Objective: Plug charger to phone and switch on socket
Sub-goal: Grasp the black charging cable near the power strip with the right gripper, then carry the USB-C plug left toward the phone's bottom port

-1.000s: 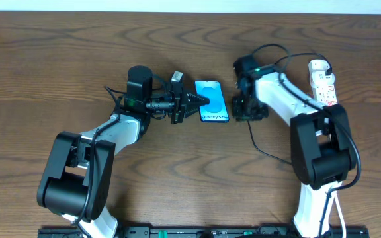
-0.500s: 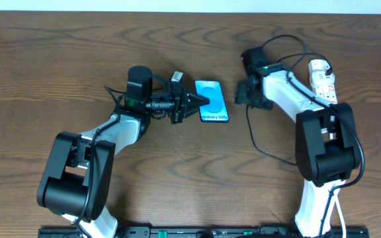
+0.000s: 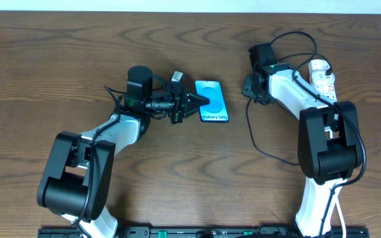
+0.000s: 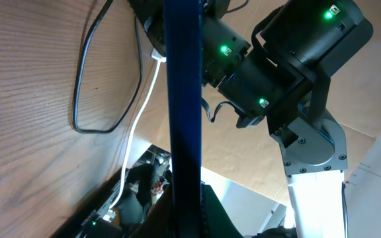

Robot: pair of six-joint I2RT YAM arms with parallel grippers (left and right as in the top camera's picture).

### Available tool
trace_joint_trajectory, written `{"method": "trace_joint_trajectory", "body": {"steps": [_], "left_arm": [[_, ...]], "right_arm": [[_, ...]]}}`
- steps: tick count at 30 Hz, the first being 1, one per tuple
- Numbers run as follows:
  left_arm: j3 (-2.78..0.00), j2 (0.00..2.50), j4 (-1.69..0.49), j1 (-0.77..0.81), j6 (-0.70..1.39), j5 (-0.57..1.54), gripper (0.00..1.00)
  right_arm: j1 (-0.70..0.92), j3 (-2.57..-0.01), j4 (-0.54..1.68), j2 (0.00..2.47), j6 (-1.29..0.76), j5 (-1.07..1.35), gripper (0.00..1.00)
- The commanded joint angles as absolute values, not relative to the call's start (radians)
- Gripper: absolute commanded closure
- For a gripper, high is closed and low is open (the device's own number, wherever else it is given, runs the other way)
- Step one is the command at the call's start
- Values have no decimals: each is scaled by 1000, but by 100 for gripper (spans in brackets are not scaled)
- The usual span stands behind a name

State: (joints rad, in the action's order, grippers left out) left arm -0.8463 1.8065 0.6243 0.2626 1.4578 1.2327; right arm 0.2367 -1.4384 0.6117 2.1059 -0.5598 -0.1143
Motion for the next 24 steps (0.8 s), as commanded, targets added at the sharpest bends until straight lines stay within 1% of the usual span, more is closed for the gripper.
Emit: {"method": "trace_joint_trajectory", "body": {"steps": [1,4,7,8,12,16,21,24], "left_arm": [[-875,1801,632,258,1433,1273,93],[-875,1801,632,258,1433,1277,92],[-875,1801,632,258,1433,1300,93],[-875,1801,632,258,1433,1306,92],[-875,1801,632,258,1433,1318,92],[-875,1801,632,258,1433,1322,93],[-875,1801,644,253,1382,1361,92],[-875,1801,677,241,1377,1377,92]], "right_arm": [[267,-1417,616,2160,-572,-104,69],[271,-1417,616,2188,-576,-103,79],[271,-1417,622,2212,-575,-102,96],[271,-1417,627,2213,-567,-102,99],[272,-1420,625,2196,-513,-55,99],[269,-1420,626,2146,-453,58,99],[234,-1420,688,2006,-324,326,99],[202,-1420,775,1894,-199,495,99]]}}
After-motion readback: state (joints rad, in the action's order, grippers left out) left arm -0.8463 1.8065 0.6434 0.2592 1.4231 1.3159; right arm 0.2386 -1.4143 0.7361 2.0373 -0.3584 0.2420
